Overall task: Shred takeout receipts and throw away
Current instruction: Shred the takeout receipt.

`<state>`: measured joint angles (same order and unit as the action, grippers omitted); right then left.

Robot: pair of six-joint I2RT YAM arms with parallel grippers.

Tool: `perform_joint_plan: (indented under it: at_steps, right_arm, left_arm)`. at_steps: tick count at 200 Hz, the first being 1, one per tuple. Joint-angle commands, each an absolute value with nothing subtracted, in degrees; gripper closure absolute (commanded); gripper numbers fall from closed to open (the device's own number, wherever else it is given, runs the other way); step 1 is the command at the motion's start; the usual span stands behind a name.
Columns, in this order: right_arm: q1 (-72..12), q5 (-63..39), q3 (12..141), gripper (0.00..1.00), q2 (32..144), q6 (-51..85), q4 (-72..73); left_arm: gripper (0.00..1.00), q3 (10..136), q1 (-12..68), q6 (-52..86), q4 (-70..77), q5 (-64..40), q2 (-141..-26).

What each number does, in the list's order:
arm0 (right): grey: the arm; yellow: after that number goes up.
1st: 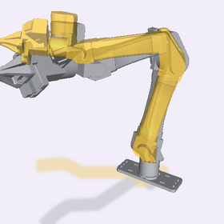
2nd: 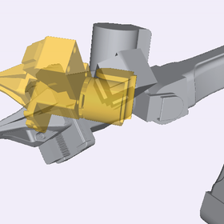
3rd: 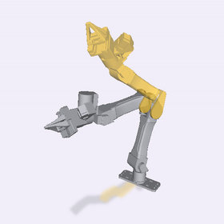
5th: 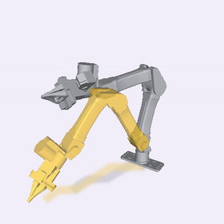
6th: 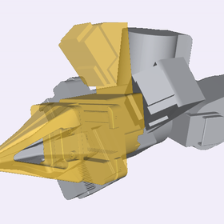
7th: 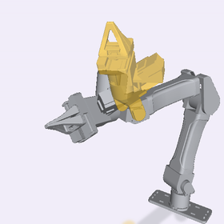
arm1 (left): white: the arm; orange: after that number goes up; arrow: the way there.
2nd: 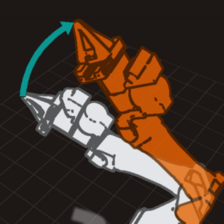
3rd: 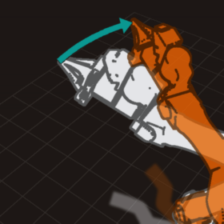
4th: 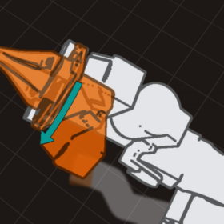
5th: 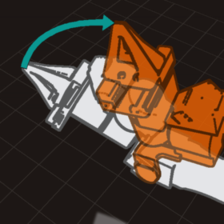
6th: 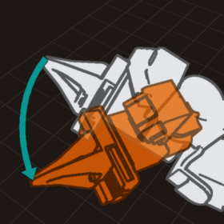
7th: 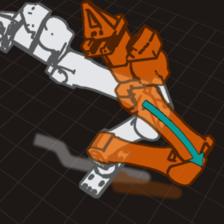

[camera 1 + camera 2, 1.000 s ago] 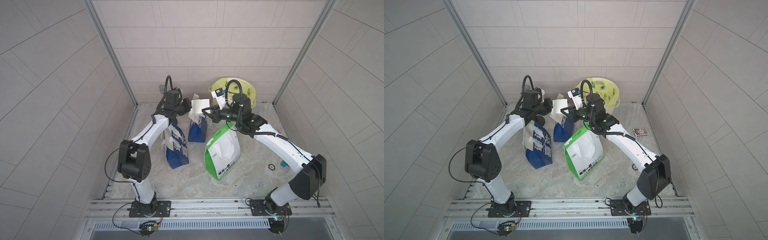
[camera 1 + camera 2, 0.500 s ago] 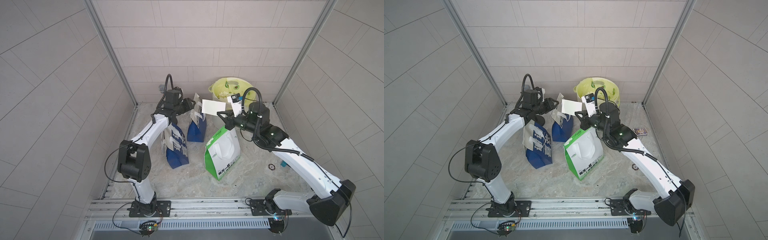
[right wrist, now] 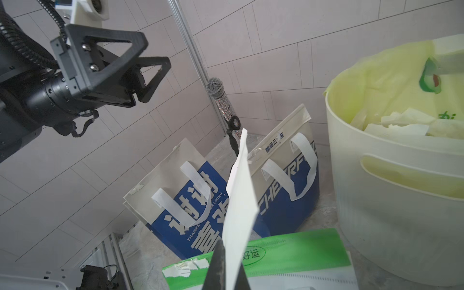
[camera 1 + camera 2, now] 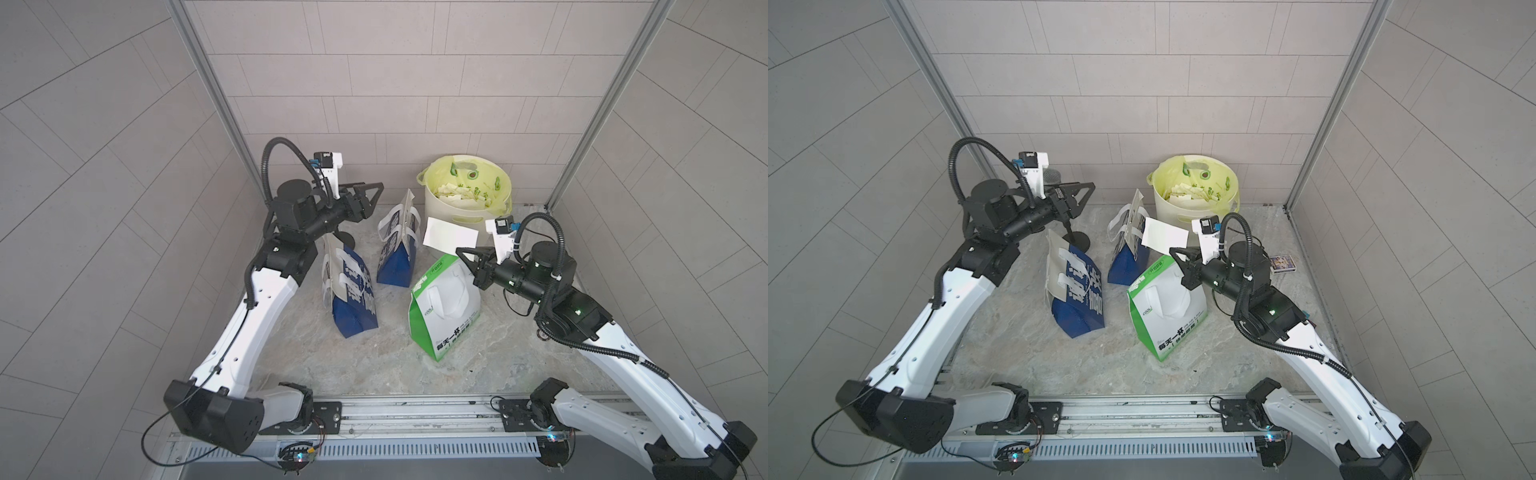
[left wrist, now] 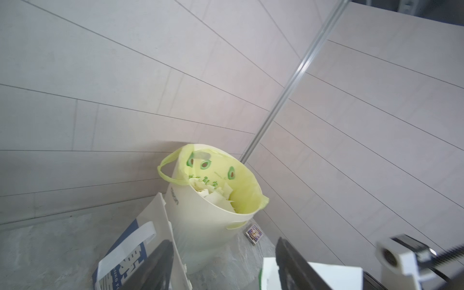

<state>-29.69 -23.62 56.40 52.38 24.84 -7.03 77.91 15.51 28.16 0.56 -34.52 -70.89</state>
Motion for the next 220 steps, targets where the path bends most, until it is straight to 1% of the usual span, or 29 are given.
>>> perform_joint_plan:
  at_steps: [1, 21, 40, 56, 90, 114, 134, 168, 220]
  right_arm:
    - [-29.80, -29.19, 55.69, 1.00, 50.73, 28.05, -1.59]
    - [-29.92, -32.23, 55.33, 1.00, 50.13, 29.38, 0.30]
    - [-29.96, -33.82, 55.74, 1.00, 49.84, 30.71, 2.36]
    - [-29.93, -35.40, 56.22, 1.00, 50.23, 32.56, 5.45]
    - [-29.96, -38.87, 57.30, 1.00, 52.48, 36.85, 10.97]
    - [-30.04, -39.53, 57.46, 1.00, 53.41, 38.31, 12.95]
    - [-30.31, -40.51, 57.98, 1.00, 53.78, 38.32, 11.74]
    - [-30.44, -40.58, 57.65, 1.00, 53.42, 38.61, 10.99]
    - [-31.15, -39.48, 58.20, 1.00, 52.84, 36.06, 6.07]
  left_arm:
    - [0.29, 72.29, 16.10, 31.73, 6.28, -45.68, -68.58]
    - [0.26, 68.12, 17.35, 34.41, 7.56, -48.59, -65.05]
    - [0.24, 65.65, 19.03, 36.00, 5.83, -46.19, -63.66]
    - [0.24, 64.86, 20.47, 40.03, 6.86, -45.76, -64.13]
    - [0.24, 63.59, 23.97, 52.06, 20.44, -51.24, -67.41]
    - [0.25, 63.52, 26.12, 56.07, 26.51, -53.02, -69.22]
    - [0.33, 63.24, 26.95, 56.80, 27.63, -51.88, -69.78]
    - [0.53, 63.13, 26.91, 58.84, 31.22, -52.25, -70.27]
    - [0.82, 64.81, 26.89, 59.85, 32.02, -54.62, -72.17]
